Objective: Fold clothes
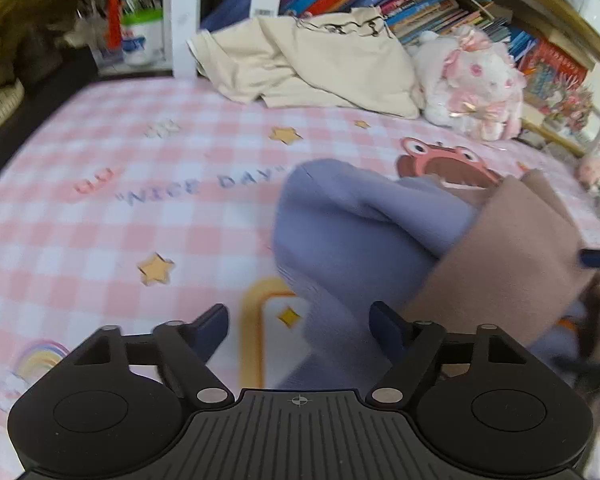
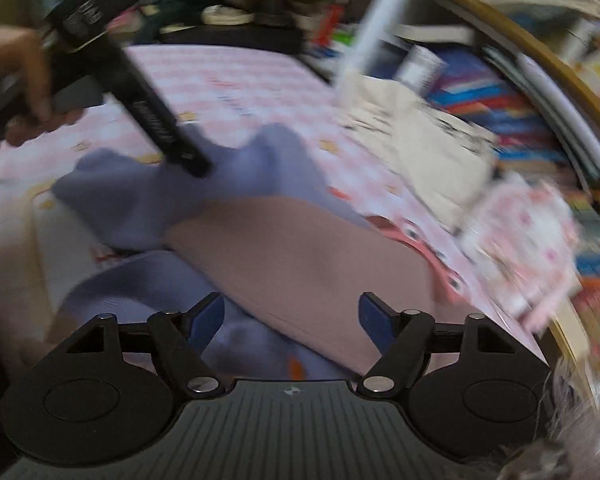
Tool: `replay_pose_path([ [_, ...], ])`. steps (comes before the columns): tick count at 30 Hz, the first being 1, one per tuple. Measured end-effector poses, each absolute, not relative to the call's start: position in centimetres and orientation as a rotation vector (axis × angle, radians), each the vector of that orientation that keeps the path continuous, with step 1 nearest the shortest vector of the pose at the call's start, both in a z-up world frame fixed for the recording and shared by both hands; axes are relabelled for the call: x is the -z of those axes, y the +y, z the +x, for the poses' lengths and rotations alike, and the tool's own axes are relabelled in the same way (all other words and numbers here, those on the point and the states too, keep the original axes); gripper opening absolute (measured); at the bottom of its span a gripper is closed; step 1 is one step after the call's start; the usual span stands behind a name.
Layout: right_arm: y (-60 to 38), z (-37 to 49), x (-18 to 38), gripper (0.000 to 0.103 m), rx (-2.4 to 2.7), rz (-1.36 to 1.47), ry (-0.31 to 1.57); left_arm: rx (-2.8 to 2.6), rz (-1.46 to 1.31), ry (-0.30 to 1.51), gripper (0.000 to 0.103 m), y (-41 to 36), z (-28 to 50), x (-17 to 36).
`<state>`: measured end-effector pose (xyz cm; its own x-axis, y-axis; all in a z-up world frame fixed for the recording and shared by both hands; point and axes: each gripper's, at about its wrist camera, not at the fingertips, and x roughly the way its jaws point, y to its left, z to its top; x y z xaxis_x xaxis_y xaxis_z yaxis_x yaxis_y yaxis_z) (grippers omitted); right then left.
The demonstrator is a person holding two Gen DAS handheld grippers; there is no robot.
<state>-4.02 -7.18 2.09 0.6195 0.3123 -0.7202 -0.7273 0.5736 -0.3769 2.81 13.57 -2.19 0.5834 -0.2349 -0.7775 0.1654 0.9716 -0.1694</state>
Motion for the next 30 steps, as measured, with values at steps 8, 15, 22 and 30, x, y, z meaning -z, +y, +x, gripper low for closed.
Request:
replay_pose_path([
  [8, -6.5, -2.9, -1.9, 0.001, -0.509, -0.737, 0.575, 0.219, -0.147, 0.872, 0.008, 14.7, 2.0, 1.6],
  [15, -9.3, -2.7, -4.1, 0.032, -0.609, -0.676, 0.67, 0.228, -0.131, 0.862, 0.008, 16.1, 3.2, 0.7],
  [22, -2.5, -5.3, 1.5, 0.047, -0.775, -1.095, 0.553, 0.221, -0.188, 0.856, 0.008, 16.4, 3.1, 1.1],
  [30, -4.6, -2.2, -2.3, 0.006, -0.683, -0.807, 0.515, 0.202, -0.233, 0.836, 0.008, 18.1, 2.0, 0.4],
])
